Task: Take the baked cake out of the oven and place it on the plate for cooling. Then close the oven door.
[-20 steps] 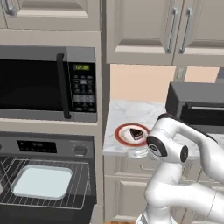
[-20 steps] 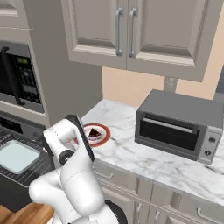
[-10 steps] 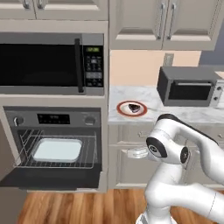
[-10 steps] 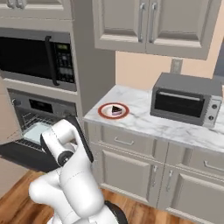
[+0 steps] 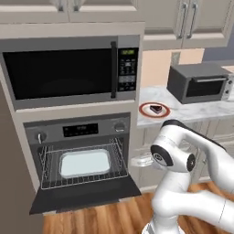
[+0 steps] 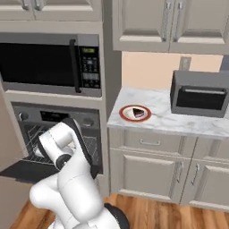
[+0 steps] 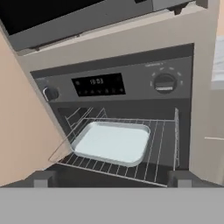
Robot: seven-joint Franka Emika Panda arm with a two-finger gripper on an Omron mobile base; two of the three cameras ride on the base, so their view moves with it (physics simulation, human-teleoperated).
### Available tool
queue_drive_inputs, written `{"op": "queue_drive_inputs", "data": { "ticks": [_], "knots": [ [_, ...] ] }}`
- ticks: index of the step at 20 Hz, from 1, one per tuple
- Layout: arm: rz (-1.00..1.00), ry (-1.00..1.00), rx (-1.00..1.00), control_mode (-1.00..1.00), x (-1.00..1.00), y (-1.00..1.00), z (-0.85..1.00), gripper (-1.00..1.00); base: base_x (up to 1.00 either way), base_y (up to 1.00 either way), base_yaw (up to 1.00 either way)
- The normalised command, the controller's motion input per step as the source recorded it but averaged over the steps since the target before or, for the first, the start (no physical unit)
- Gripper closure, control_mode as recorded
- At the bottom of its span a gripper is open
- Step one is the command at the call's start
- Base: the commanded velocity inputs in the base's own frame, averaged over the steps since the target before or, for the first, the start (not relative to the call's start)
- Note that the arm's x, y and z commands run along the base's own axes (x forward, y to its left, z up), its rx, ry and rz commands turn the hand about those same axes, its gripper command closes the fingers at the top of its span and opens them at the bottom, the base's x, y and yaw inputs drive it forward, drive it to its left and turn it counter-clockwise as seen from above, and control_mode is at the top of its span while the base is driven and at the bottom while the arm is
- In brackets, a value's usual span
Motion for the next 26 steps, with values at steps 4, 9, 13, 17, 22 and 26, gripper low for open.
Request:
{"op": "queue_drive_inputs", "data": {
  "ticks": [4, 9, 13, 17, 22, 26],
  "knots": [
    [0.0, 0.0, 0.0, 1.0, 0.0, 0.0, 0.0, -1.0, 0.0, 0.93, -0.48],
    [0.0, 0.0, 0.0, 1.0, 0.0, 0.0, 0.0, -1.0, 0.0, 0.72, -0.35],
    [0.0, 0.0, 0.0, 1.0, 0.0, 0.0, 0.0, -1.0, 0.01, 0.59, -0.17],
    [0.0, 0.0, 0.0, 1.0, 0.0, 0.0, 0.0, -1.0, 0.04, 0.38, -0.25],
    [0.0, 0.0, 0.0, 1.0, 0.0, 0.0, 0.0, -1.0, 0.05, 0.25, -0.28],
    [0.0, 0.0, 0.0, 1.0, 0.0, 0.0, 0.0, -1.0, 0.21, 0.34, -0.11]
  ]
}}
